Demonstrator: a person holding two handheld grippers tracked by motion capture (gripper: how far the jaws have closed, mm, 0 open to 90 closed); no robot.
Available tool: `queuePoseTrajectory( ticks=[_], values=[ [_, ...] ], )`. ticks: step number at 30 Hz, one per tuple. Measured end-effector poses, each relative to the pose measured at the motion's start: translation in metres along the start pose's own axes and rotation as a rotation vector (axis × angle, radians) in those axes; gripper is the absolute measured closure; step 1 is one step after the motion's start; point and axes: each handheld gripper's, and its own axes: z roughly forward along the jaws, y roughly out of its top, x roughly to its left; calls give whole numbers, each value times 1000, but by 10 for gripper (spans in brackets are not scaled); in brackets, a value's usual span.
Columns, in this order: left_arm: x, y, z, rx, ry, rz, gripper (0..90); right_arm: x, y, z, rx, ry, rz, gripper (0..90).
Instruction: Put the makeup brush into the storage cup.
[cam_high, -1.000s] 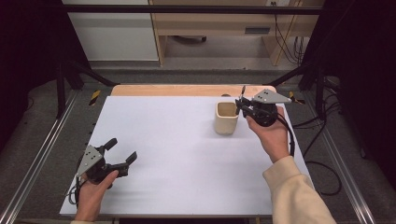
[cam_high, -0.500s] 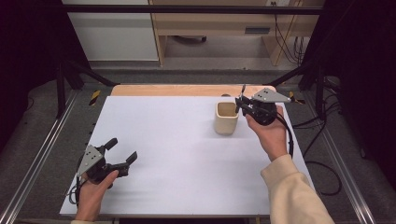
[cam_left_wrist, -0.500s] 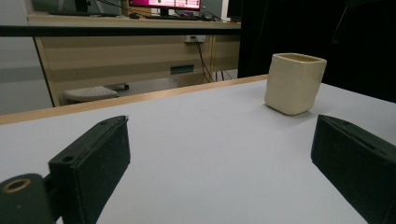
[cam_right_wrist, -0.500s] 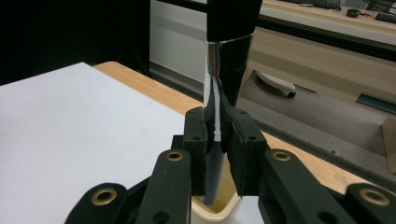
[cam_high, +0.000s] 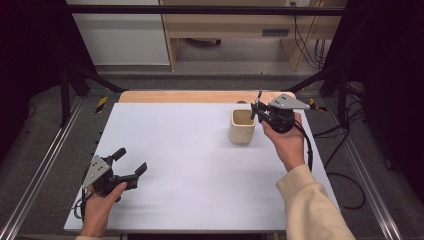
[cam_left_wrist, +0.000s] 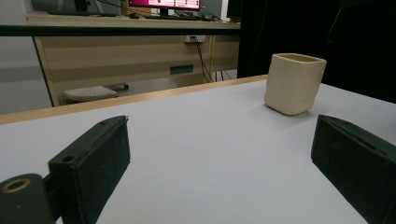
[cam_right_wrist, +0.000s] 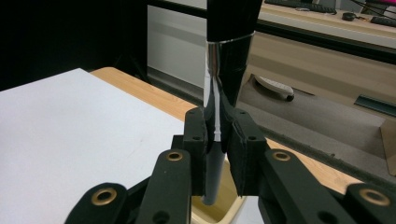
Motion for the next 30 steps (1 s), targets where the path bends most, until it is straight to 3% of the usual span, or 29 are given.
queuePoseTrajectory(
  ticks=[14, 30],
  values=[
    [2, 1, 0, -3, 2, 1, 41, -2, -9, 20, -1, -10, 37, 783],
    [2, 1, 0, -2, 2, 3, 41, -4, -15, 26, 8, -17, 55, 783]
  ],
)
